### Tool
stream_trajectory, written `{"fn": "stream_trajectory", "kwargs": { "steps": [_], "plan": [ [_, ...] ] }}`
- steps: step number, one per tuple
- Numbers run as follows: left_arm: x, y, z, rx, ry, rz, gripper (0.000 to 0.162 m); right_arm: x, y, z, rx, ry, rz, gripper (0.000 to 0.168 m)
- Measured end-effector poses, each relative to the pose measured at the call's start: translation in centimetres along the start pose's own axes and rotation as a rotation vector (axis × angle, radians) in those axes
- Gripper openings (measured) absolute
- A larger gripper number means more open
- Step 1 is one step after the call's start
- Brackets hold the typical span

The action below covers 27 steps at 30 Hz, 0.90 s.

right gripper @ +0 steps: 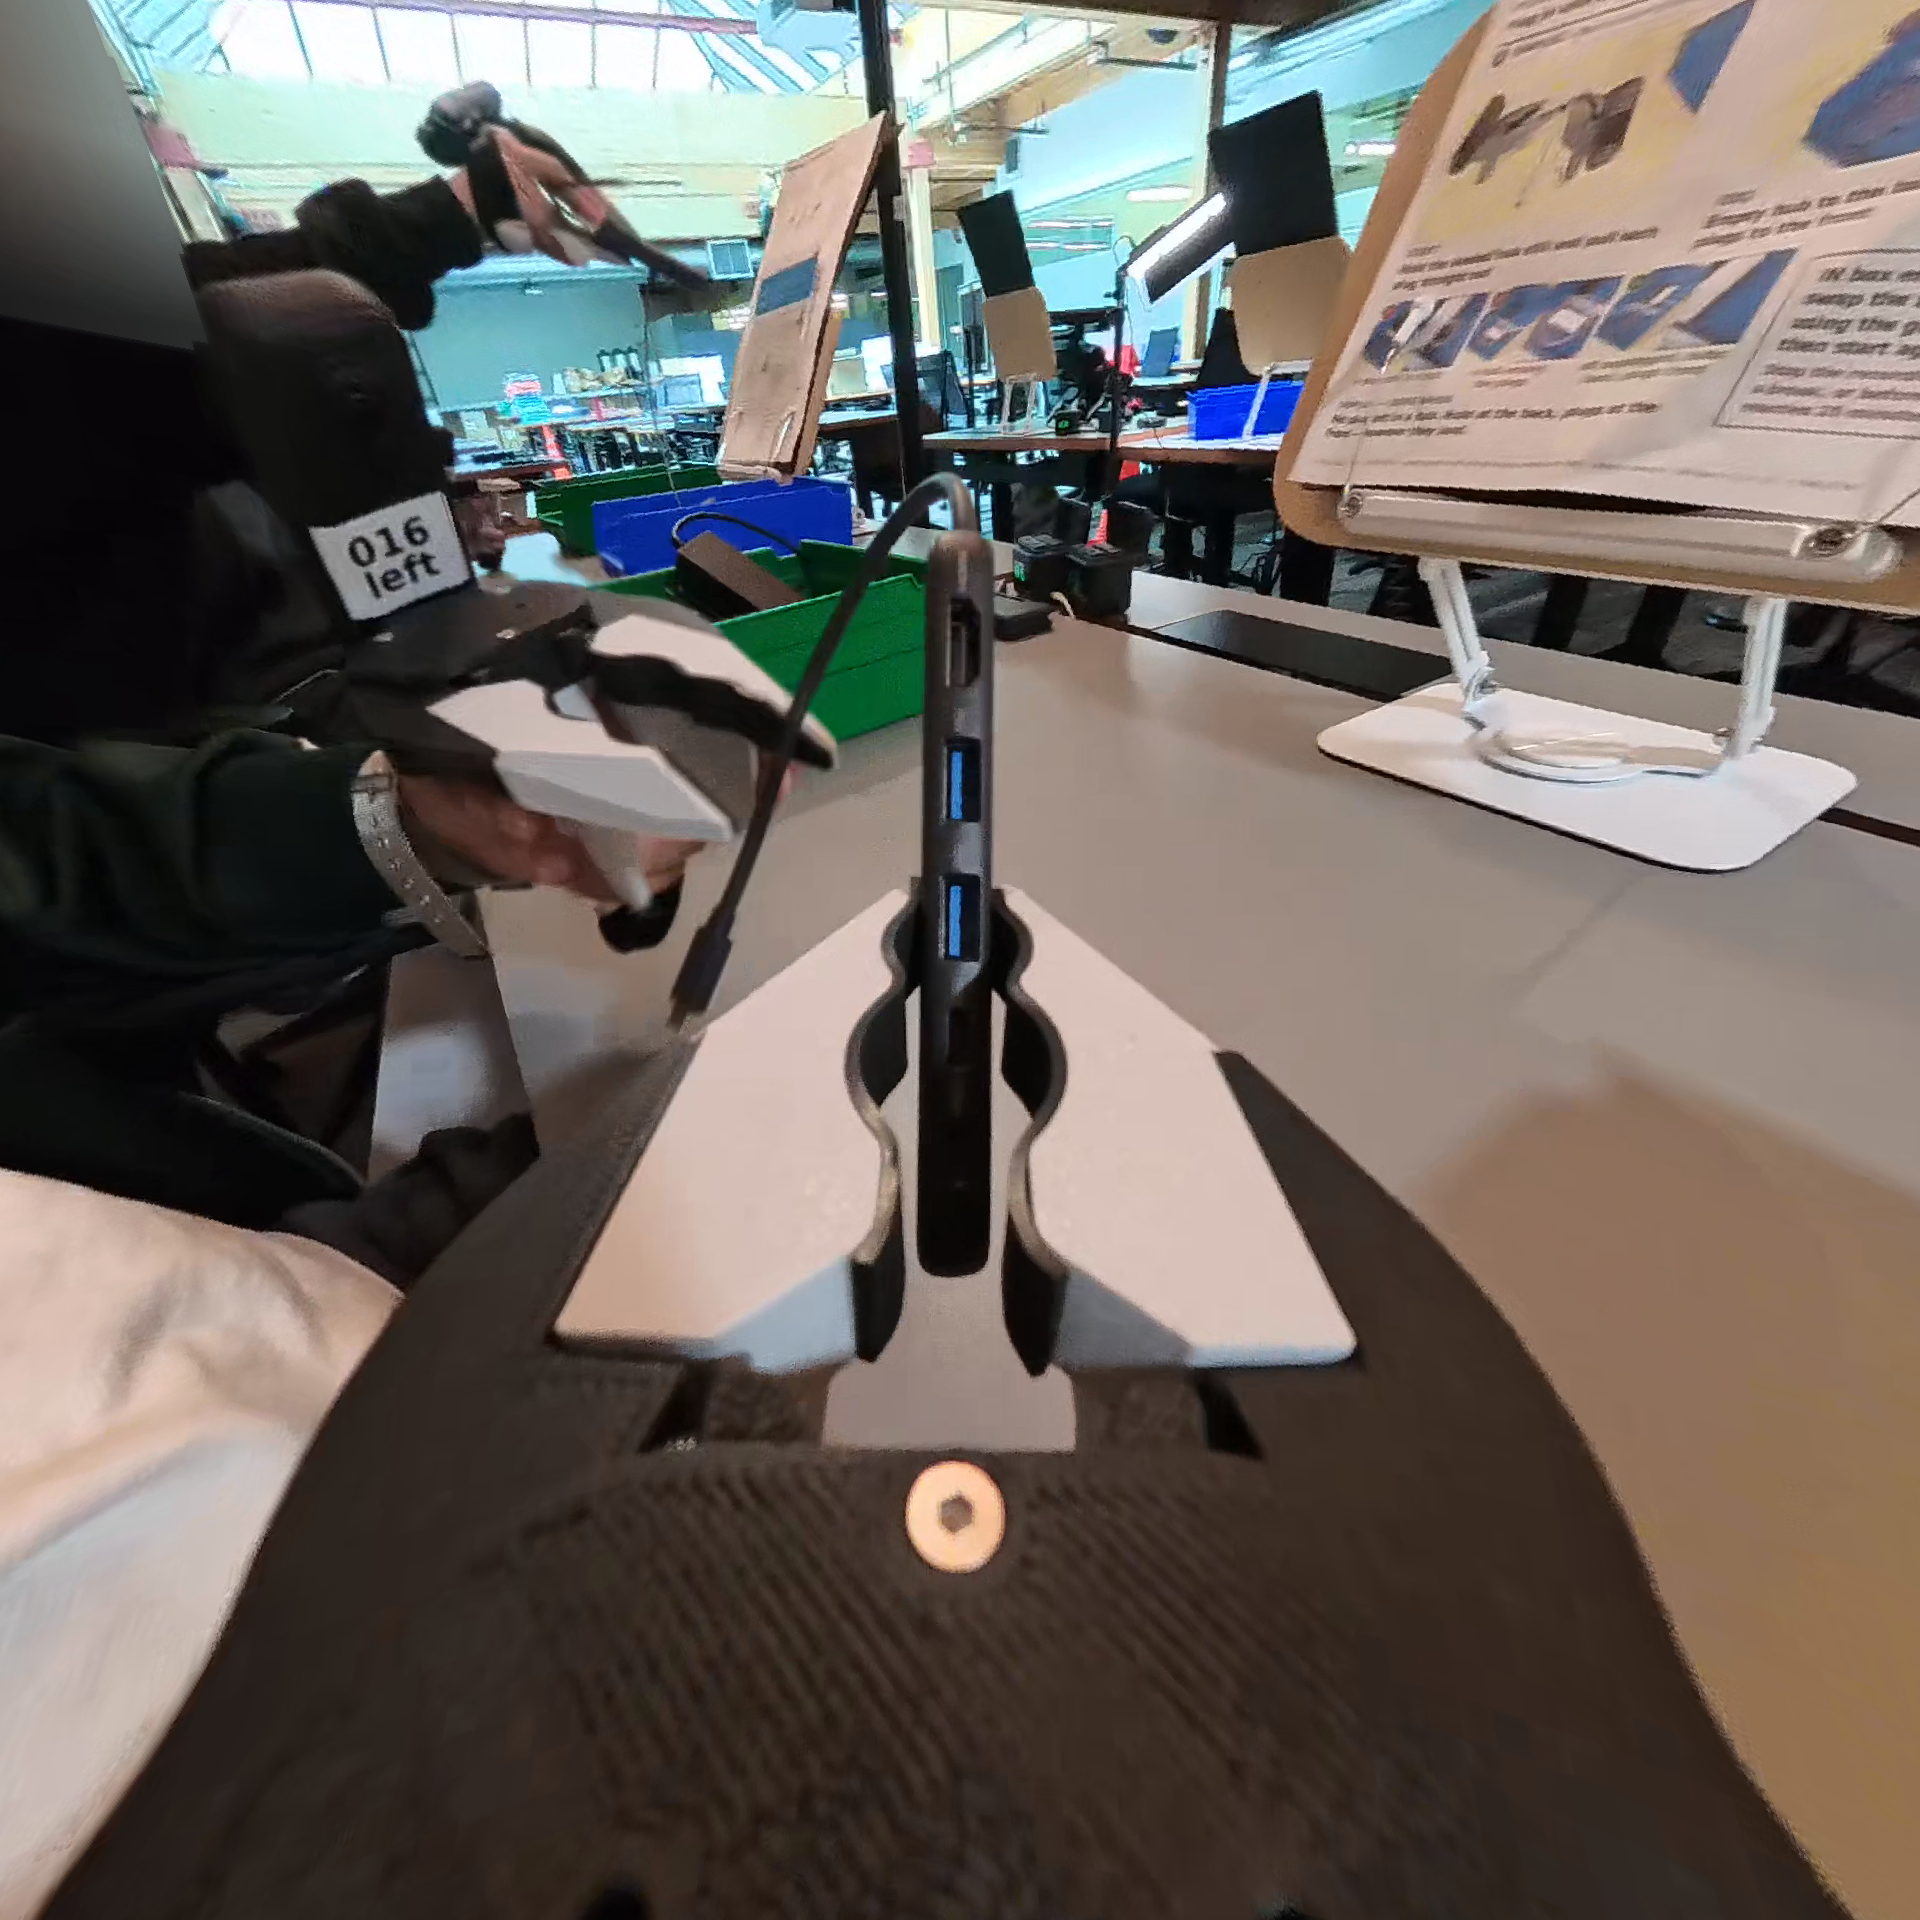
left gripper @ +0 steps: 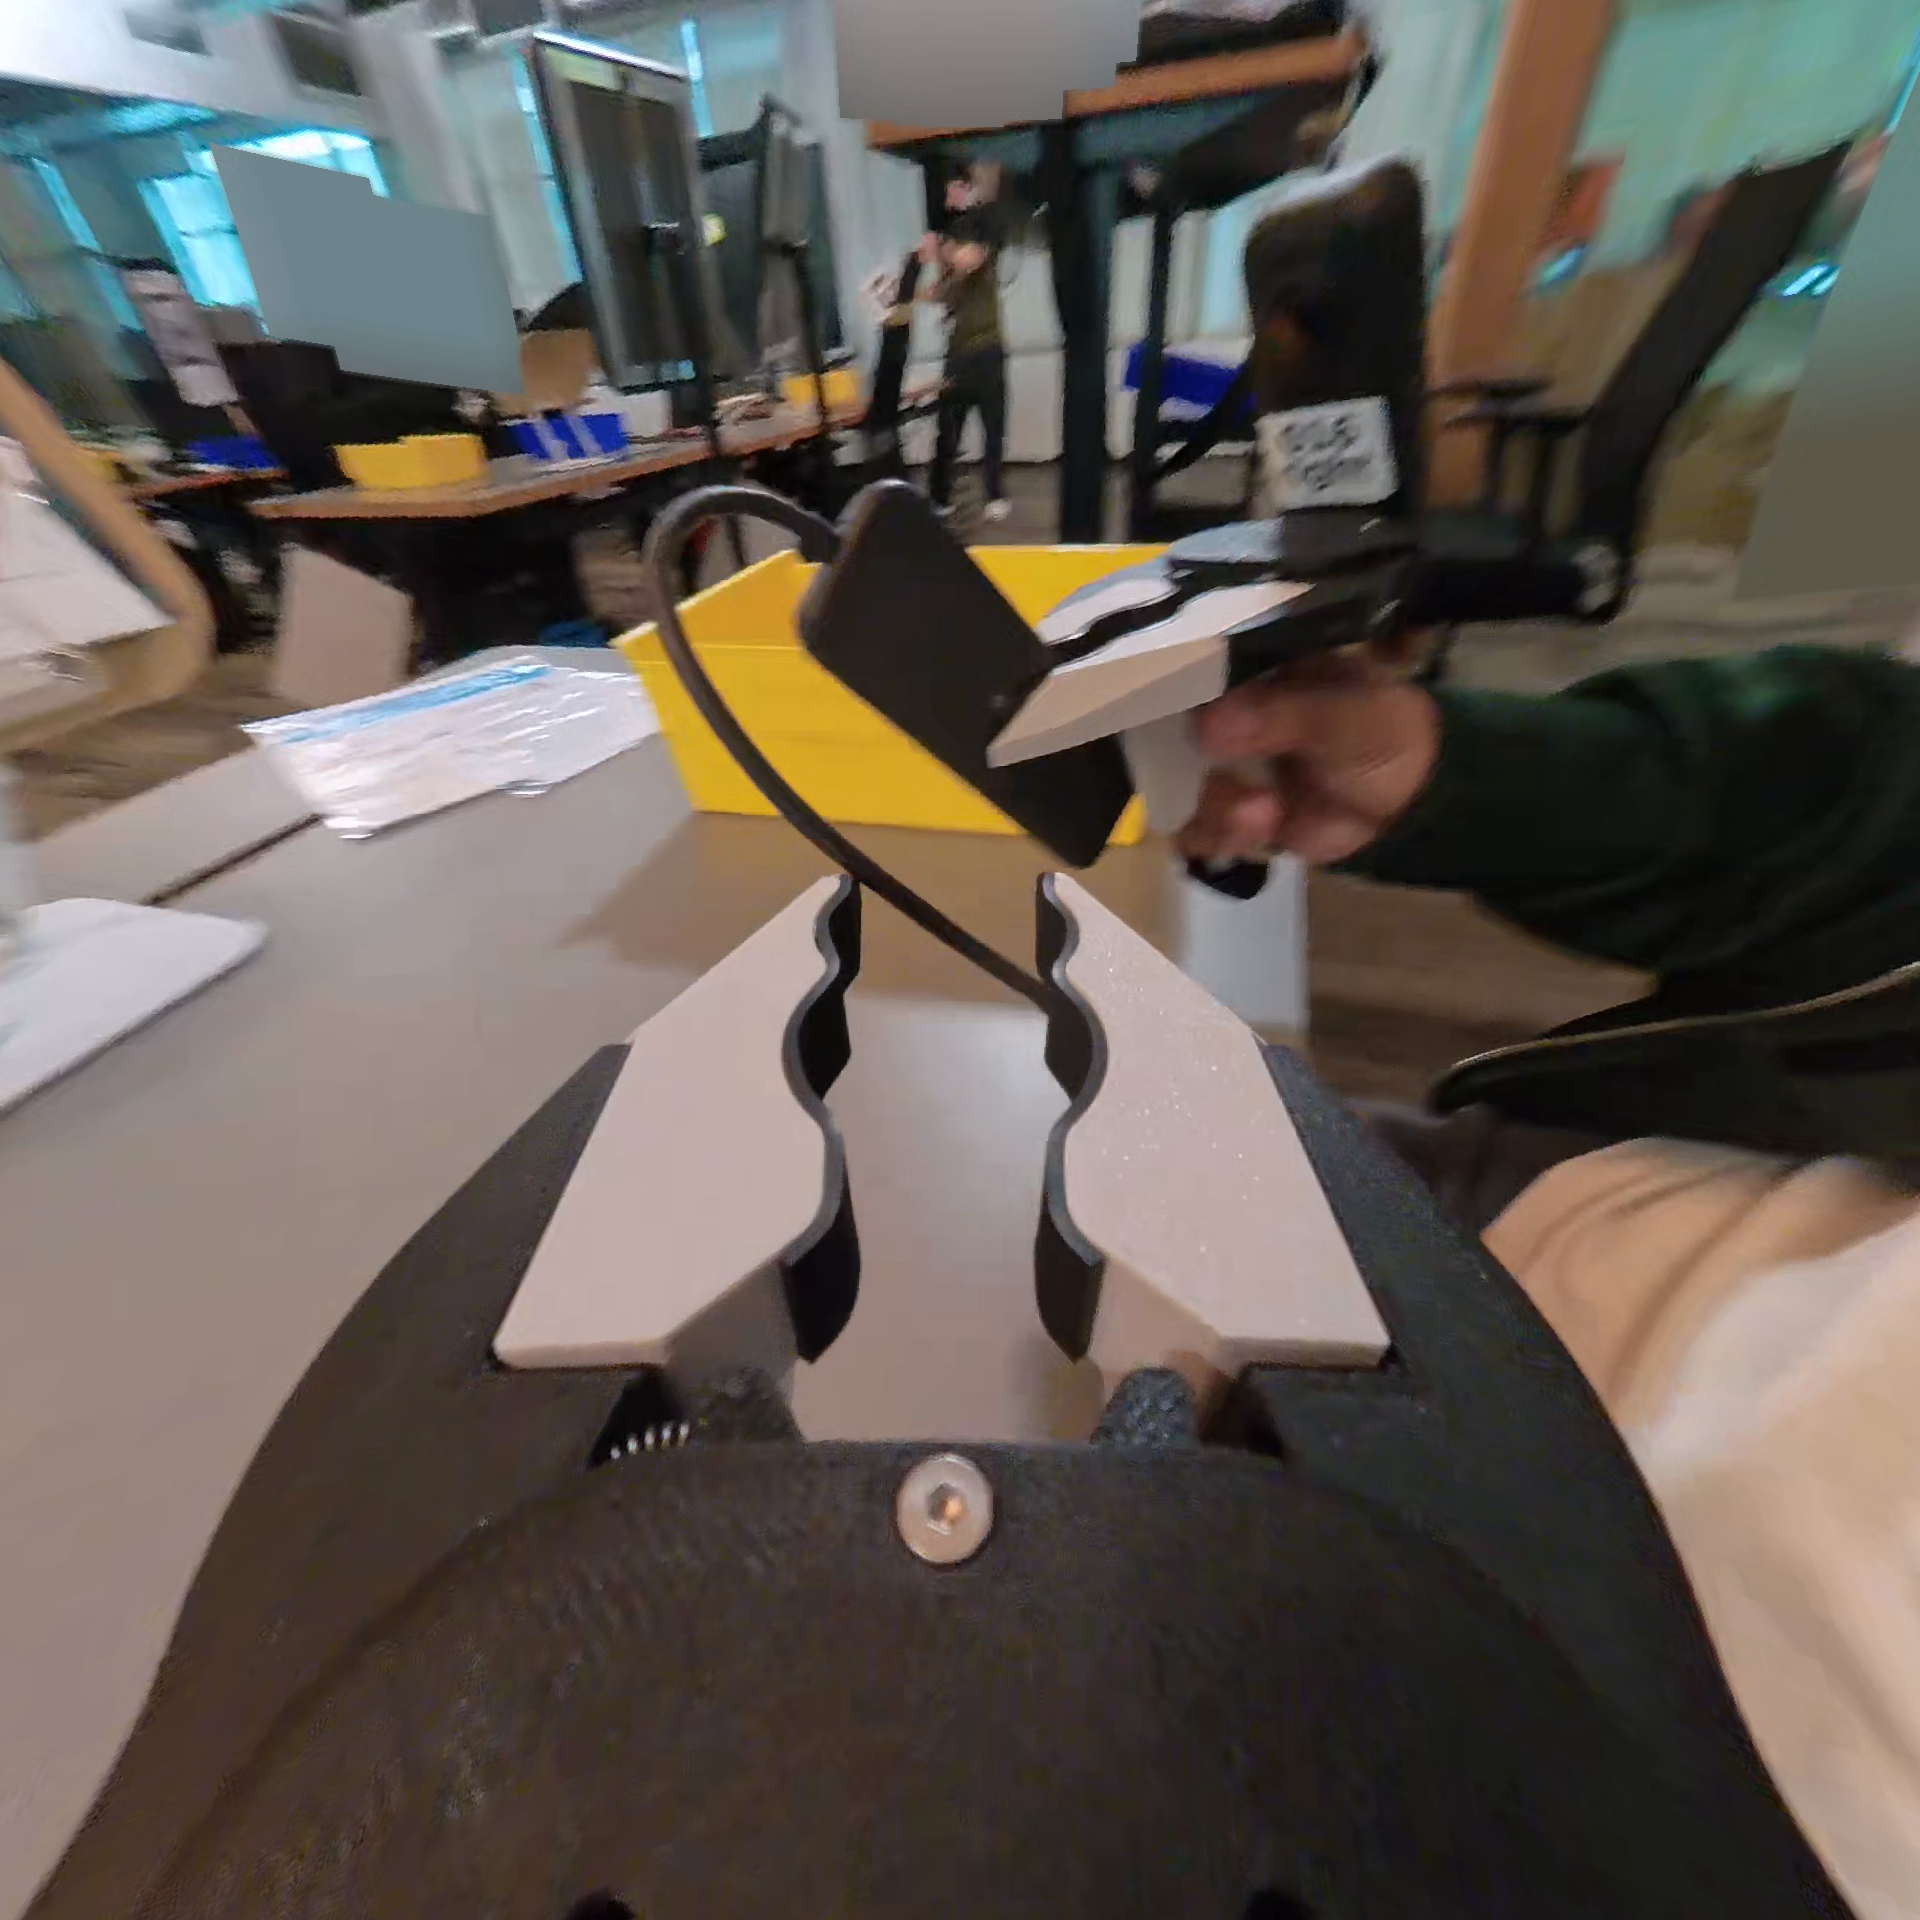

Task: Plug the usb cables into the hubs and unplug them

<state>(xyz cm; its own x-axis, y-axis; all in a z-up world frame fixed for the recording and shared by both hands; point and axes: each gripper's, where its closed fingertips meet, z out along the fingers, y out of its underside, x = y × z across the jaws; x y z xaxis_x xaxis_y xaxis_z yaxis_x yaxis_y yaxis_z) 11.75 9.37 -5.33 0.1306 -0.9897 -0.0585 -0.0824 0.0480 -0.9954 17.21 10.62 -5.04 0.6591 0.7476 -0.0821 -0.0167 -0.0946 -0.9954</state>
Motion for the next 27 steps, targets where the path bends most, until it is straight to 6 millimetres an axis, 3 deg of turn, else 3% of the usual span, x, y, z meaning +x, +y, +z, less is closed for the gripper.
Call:
{"fn": "stream_trajectory", "kwargs": {
  "steps": [4,7,9,14,17,23,25,27],
  "plan": [
    [2.5,1.3,1.1,-0.016,0.142,-0.17,0.041,-0.5,-0.3,0.3,0.013,0.025,-0.045,0.01],
    [4.7,3.7,1.8,-0.145,0.275,-0.256,0.056,0.7,-0.8,-0.1,0.035,0.131,-0.062,0.01],
    [5.4,4.8,2.0,-0.2,0.301,-0.241,0.053,1.8,-1.2,-0.8,0.063,0.192,-0.051,0.01],
    [5.9,3.4,2.1,-0.09,0.267,-0.11,0.043,4.6,-1.6,-2.4,0.078,0.376,-0.082,0.01],
    [4.6,2.8,2.1,-0.047,0.192,-0.116,0.045,2.8,-1.2,-1.2,0.037,0.308,-0.146,0.01],
    [2.5,0.3,1.1,0.085,0.191,-0.324,0.048,-4.6,-0.4,2.2,0.033,-0.037,-0.046,0.01],
    [2.3,-0.9,0.5,0.157,0.228,-0.394,0.047,-5.8,-0.3,2.7,0.043,-0.11,0.022,0.01],
    [2.2,-1.3,0.1,0.193,0.258,-0.432,0.035,-6.1,-0.3,2.8,0.05,-0.13,0.038,0.01]
  ]
}}
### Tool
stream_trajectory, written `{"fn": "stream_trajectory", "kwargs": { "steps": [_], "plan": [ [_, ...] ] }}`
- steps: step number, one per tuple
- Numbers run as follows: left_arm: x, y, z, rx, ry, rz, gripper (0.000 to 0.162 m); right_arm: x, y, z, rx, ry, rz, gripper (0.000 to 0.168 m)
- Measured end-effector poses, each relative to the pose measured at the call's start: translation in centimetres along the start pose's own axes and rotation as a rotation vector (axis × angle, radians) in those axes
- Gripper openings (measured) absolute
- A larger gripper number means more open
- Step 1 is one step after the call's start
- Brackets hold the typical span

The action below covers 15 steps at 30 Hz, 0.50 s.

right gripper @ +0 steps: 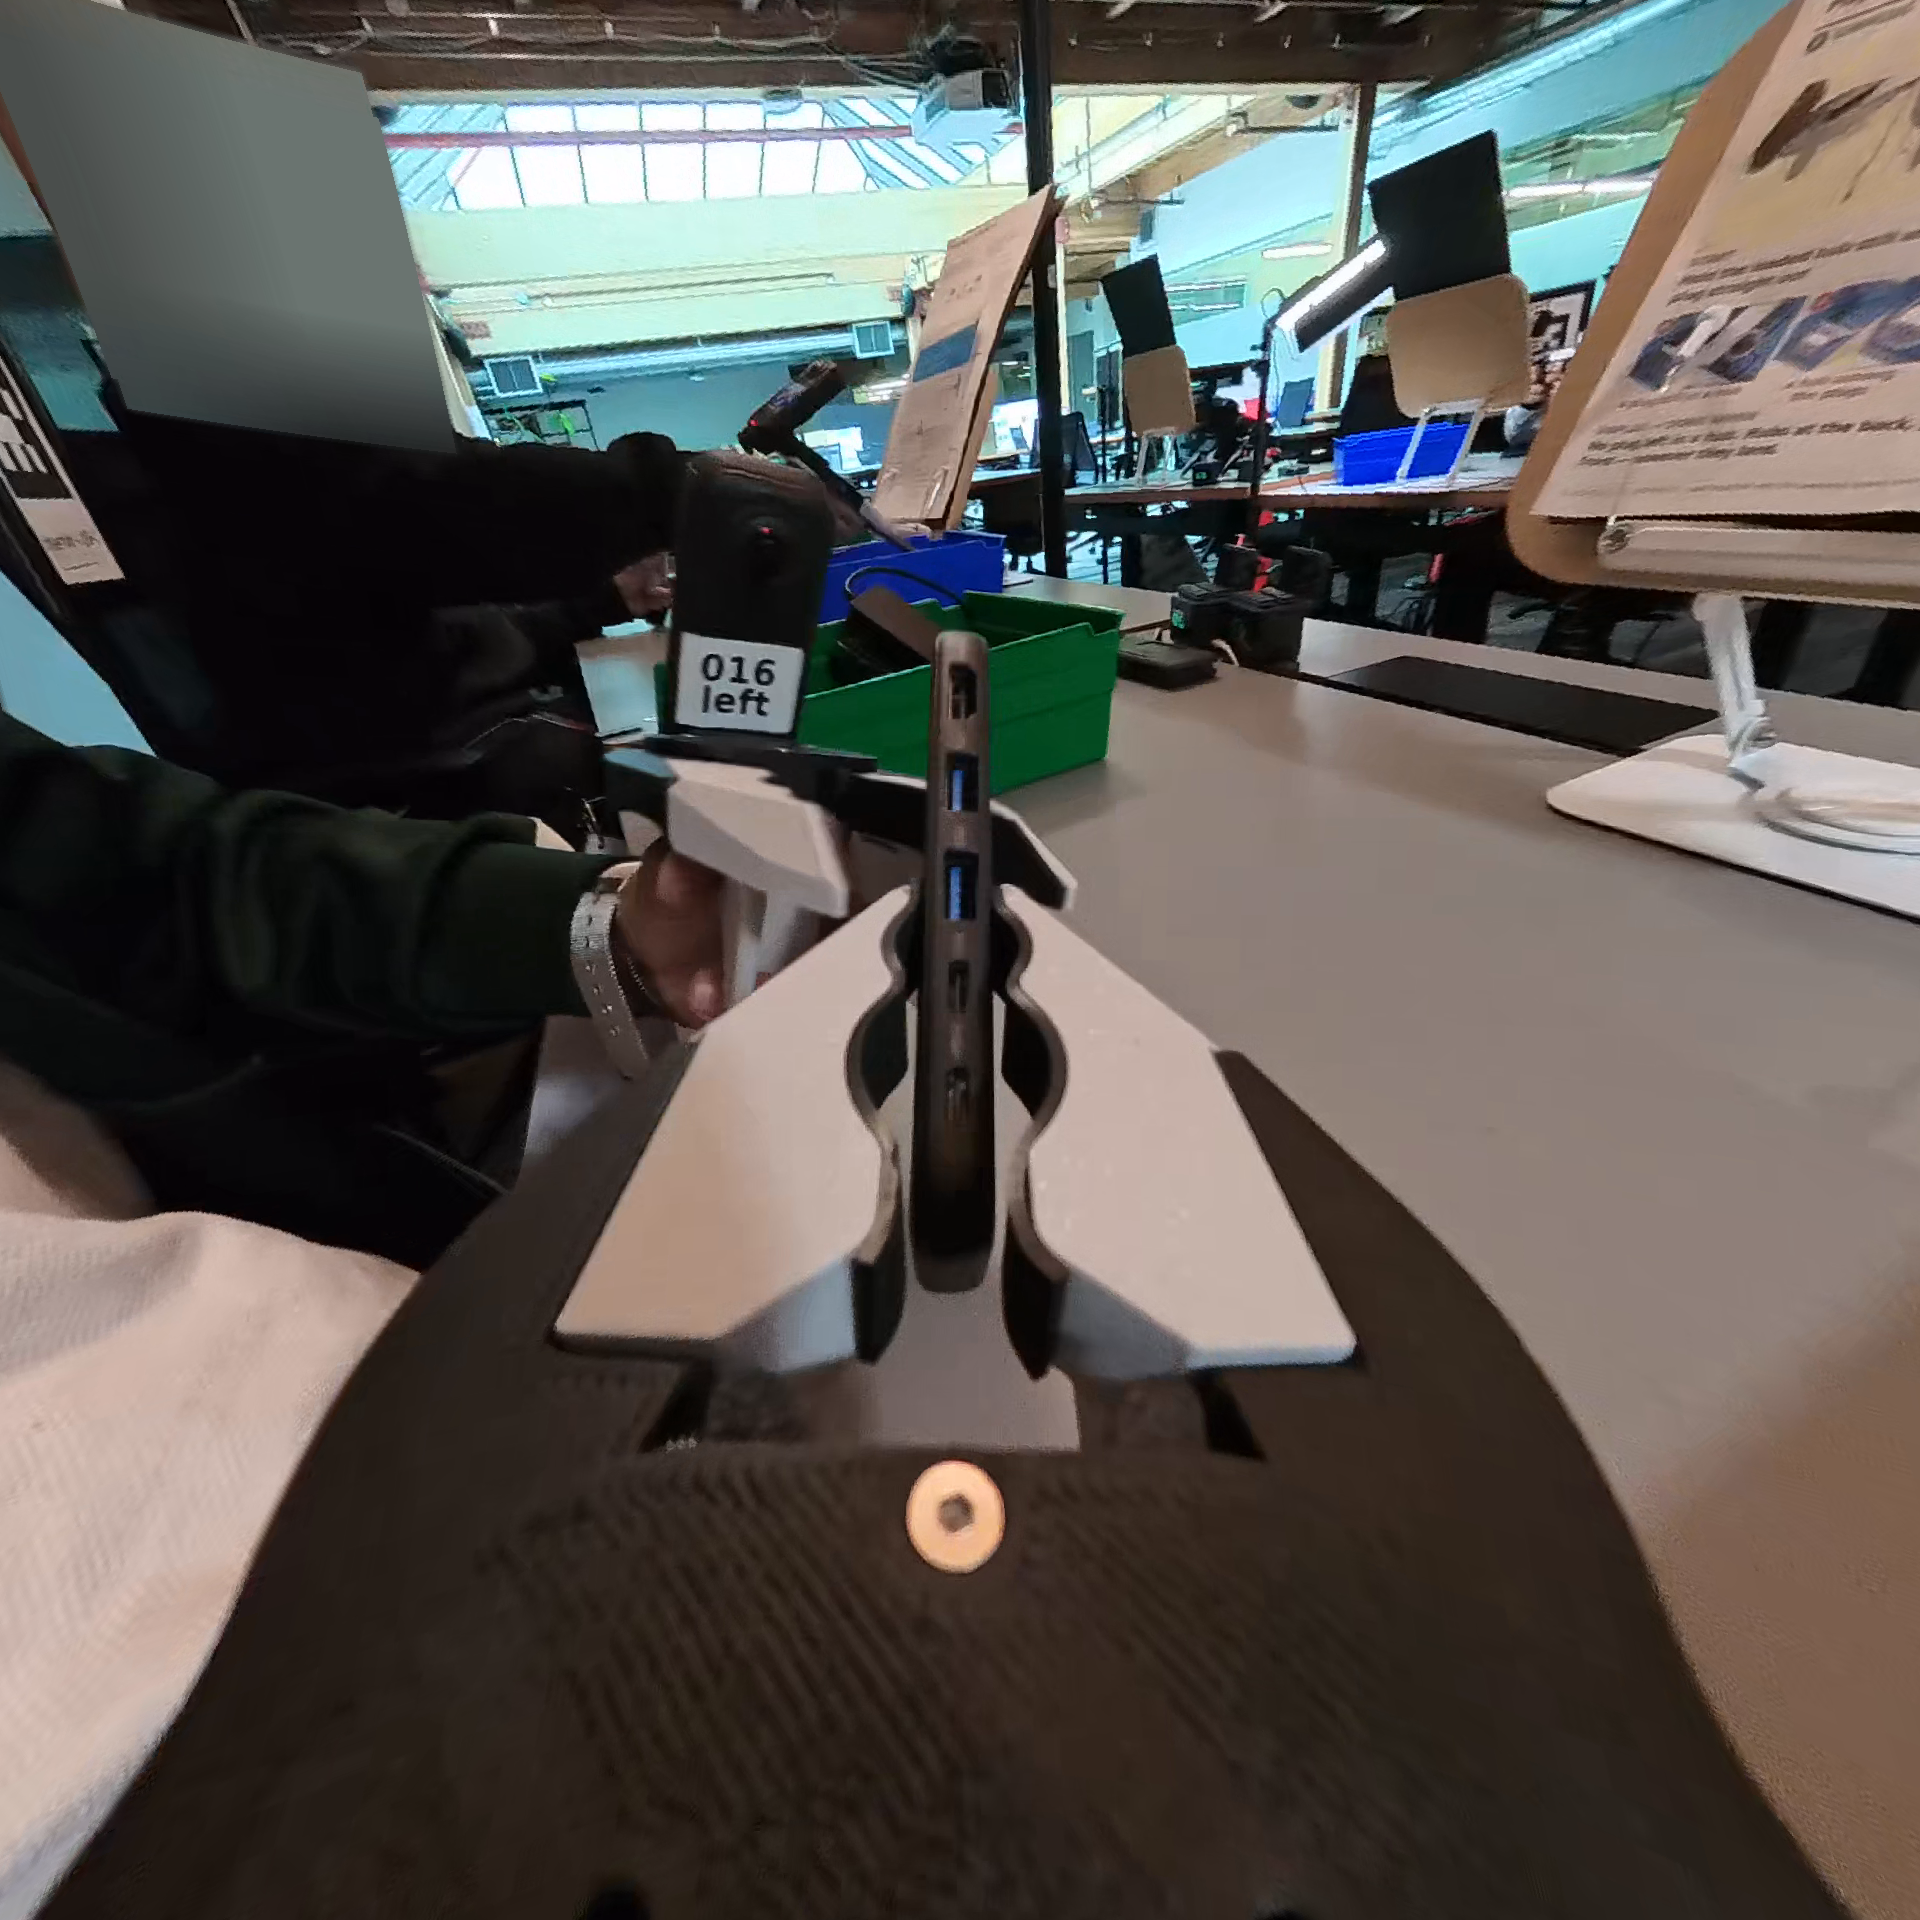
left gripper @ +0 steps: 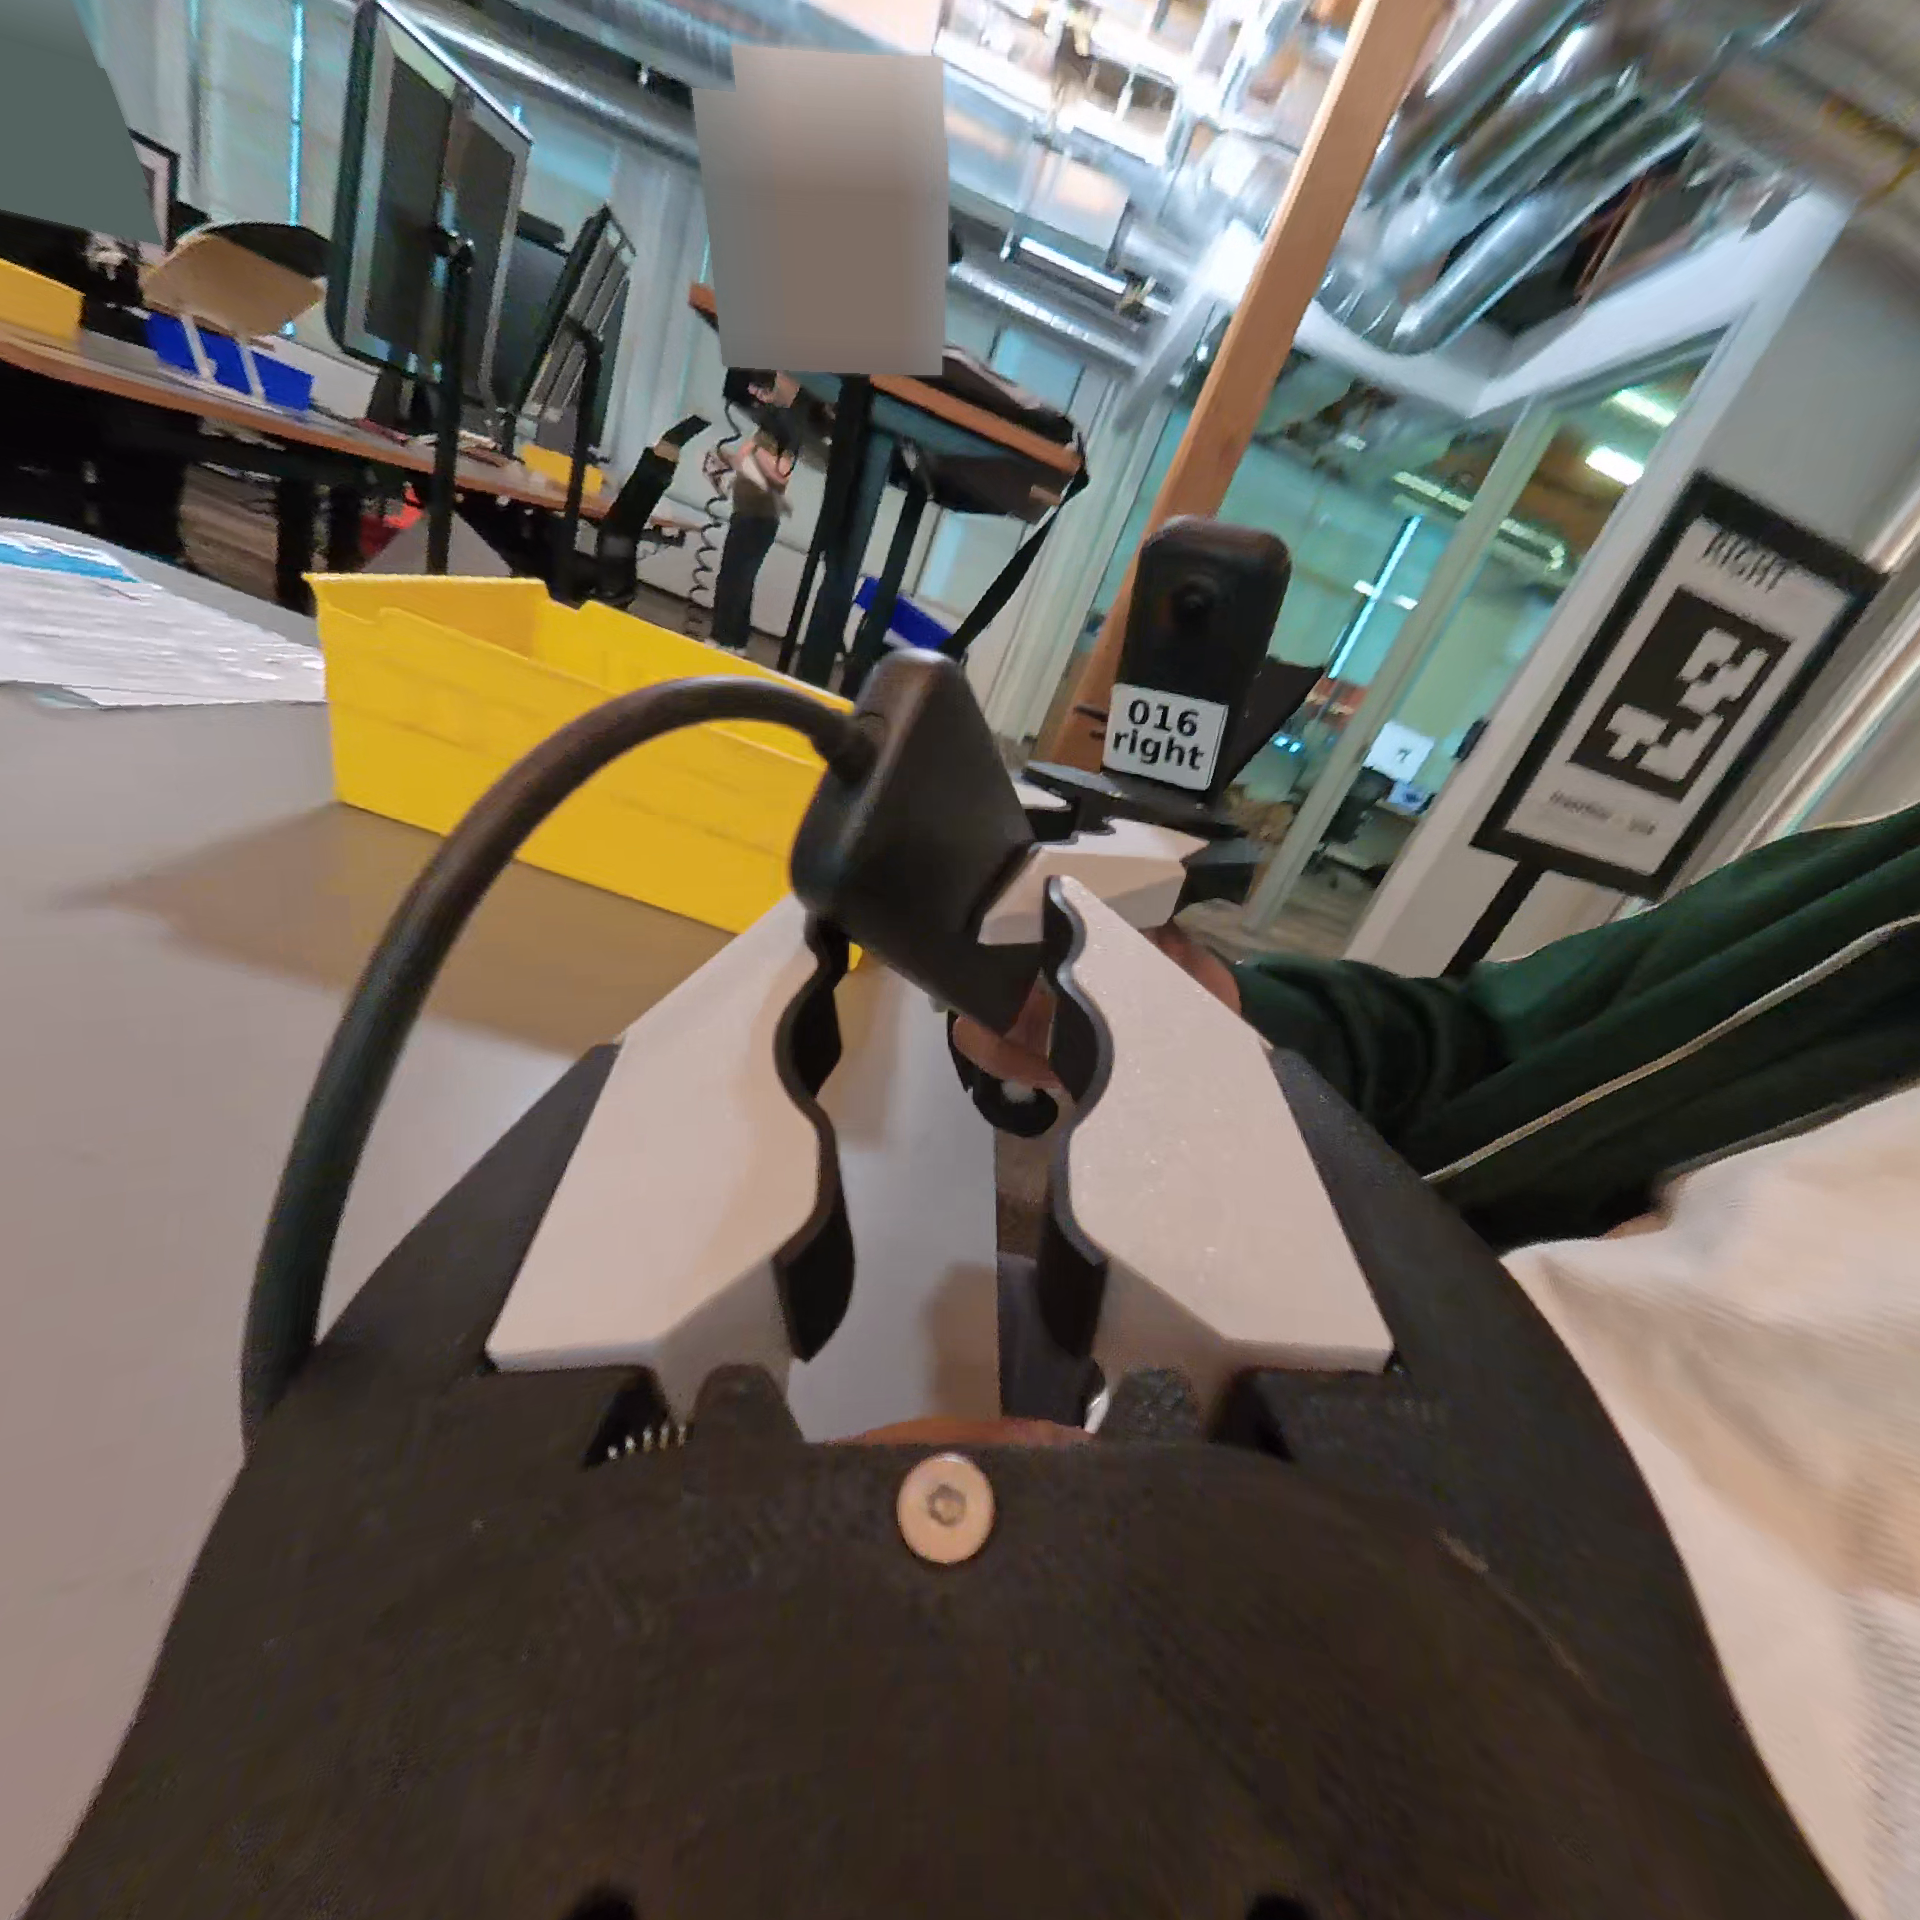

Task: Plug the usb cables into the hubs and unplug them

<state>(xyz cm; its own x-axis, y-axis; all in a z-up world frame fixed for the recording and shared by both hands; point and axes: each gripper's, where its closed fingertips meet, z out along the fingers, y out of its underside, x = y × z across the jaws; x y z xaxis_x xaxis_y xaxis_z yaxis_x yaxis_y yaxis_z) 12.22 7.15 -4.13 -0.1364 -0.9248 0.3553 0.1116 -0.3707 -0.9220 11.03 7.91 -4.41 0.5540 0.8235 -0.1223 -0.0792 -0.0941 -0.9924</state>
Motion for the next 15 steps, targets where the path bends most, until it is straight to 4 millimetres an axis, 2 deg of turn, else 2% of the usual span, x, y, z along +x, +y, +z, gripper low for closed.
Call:
{"fn": "stream_trajectory", "kwargs": {
  "steps": [2,8,12,15],
  "plan": [
    [0.1,-0.5,-0.3,0.028,0.038,-0.038,0.023,-0.4,-0.1,0.1,0.008,-0.019,0.005,0.01],
    [0.7,-1.0,-0.7,0.062,0.11,-0.094,0.013,-1.0,0.1,0.2,0.022,-0.069,0.029,0.011],
    [0.7,-2.1,-1.3,0.109,0.145,-0.124,0.009,-0.1,0.4,0.0,0.013,-0.059,0.046,0.036],
    [0.2,-1.4,-1.5,0.064,0.137,-0.116,0.009,0.1,-0.2,-0.5,0.055,-0.069,0.068,0.04]
  ]
}}
